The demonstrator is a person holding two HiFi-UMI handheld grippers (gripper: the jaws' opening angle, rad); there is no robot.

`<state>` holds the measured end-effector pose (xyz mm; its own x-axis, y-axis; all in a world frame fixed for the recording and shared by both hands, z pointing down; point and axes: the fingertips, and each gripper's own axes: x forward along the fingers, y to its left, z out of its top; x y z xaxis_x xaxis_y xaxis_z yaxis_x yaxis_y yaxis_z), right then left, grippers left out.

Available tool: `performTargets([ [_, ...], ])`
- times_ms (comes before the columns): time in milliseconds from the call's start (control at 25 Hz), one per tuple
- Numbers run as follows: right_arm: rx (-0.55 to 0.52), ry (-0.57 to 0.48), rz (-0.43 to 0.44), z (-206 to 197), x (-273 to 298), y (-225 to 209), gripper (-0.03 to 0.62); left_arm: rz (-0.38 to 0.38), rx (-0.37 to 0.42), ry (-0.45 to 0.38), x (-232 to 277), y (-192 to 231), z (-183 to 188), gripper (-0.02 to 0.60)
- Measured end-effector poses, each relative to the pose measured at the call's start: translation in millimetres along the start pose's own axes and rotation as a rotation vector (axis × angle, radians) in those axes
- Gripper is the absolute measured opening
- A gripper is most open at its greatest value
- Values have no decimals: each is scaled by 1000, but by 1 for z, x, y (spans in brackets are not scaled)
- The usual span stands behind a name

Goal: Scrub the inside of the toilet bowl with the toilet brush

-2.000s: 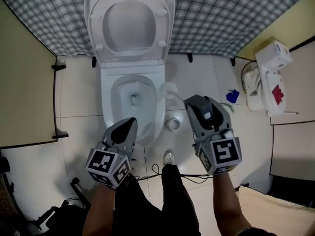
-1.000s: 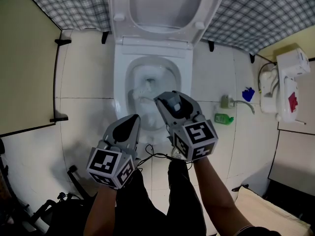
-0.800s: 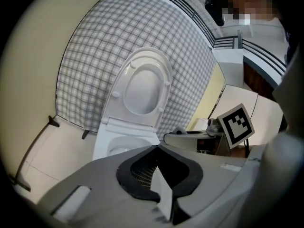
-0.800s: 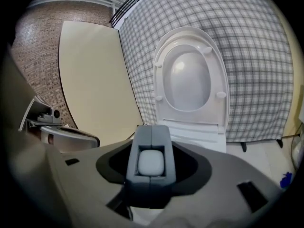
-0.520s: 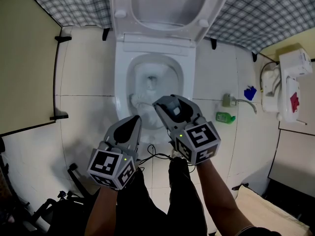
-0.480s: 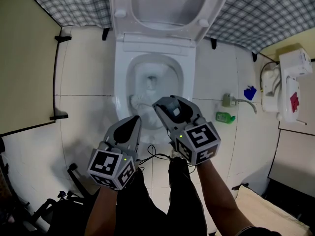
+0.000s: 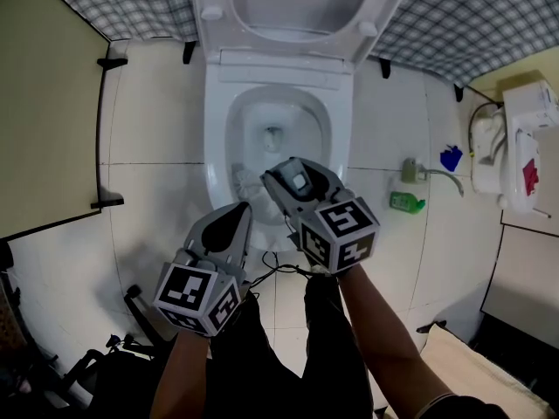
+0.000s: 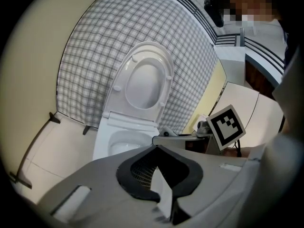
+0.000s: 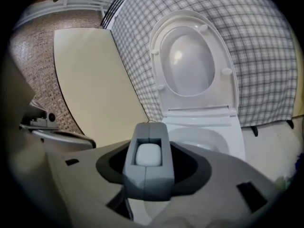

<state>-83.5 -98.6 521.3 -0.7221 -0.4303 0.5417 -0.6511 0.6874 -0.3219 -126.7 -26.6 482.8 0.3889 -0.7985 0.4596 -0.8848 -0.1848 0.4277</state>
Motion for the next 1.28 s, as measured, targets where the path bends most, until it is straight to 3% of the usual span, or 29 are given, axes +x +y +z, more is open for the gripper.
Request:
performTargets([
  [240,60,-102,-41,22,15,-20,229,7,8,-4,3,5,4,9],
  [560,-4,-184,-64,47,38,-33,229,12,9,-1,7,9,7,9],
  [880,-37,-261,-145,82,53,-59,229,18,10,-9,6,15,12,9],
  [1120,6,-310,-182,81,54,-77,229,12,5,-3,9,14,10,9],
  [1280,-4,-255,-175,61,55,-76,229,8,3,0,9,14,6,9],
])
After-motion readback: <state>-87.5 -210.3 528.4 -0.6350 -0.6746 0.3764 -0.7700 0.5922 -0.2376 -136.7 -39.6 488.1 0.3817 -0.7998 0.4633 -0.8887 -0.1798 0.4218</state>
